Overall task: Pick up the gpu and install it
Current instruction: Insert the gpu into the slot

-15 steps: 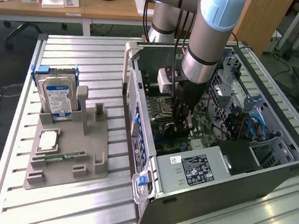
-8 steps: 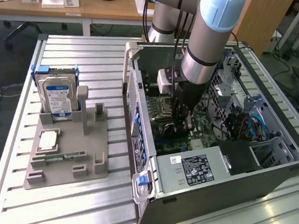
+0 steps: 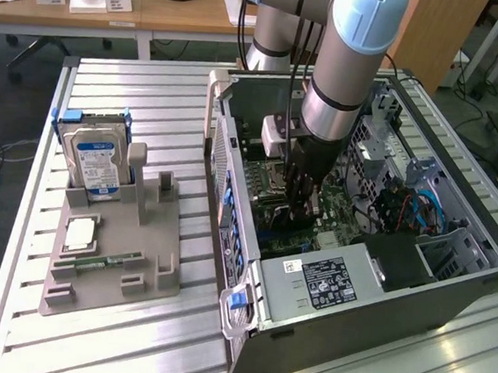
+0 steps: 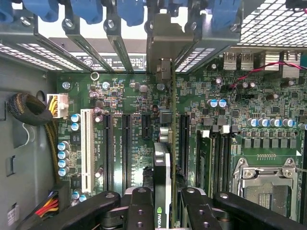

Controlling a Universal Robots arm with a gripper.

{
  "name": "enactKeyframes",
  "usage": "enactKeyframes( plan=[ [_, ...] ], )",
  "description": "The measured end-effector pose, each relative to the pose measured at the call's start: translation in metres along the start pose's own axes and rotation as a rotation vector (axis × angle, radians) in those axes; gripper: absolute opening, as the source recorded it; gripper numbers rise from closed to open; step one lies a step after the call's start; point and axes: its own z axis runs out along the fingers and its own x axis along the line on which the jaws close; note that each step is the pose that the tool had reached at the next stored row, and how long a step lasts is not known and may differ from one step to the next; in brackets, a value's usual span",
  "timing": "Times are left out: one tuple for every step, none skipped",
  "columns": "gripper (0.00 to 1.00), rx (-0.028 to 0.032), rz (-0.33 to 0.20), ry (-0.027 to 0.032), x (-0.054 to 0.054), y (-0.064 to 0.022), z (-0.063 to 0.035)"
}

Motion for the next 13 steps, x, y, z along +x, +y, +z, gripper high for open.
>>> enactKeyframes(
  plan=[
    [0.27, 0.0000, 0.000, -0.0001, 0.0000, 0.0000, 0.0004],
    [0.27, 0.0000, 0.000, 0.0002, 0.0000, 0.0000, 0.0004],
    [0.27, -0.0001, 0.000, 0.0003, 0.0000, 0.0000, 0.0004],
    [0.27, -0.0001, 0.000, 0.0004, 0.0000, 0.0000, 0.0004],
    [0.27, 0.0000, 0.000, 0.0004, 0.0000, 0.0001, 0.0004],
    [0.27, 0.0001, 0.000, 0.0003, 0.0000, 0.0005, 0.0005],
    [0.27, 0.0003, 0.000, 0.0003, -0.0001, 0.0009, 0.0005],
    [0.27, 0.0002, 0.000, 0.0002, -0.0001, 0.0014, 0.0006],
    [0.27, 0.0001, 0.000, 0.0002, -0.0002, 0.0019, 0.0007],
    [0.27, 0.0002, 0.000, 0.0003, -0.0002, 0.0024, 0.0008],
    [0.27, 0.0003, 0.000, 0.0004, -0.0002, 0.0028, 0.0009],
    [0.27, 0.0002, 0.000, 0.0006, -0.0001, 0.0030, 0.0010],
    [0.27, 0.0003, 0.000, 0.0007, -0.0001, 0.0032, 0.0012]
  ],
)
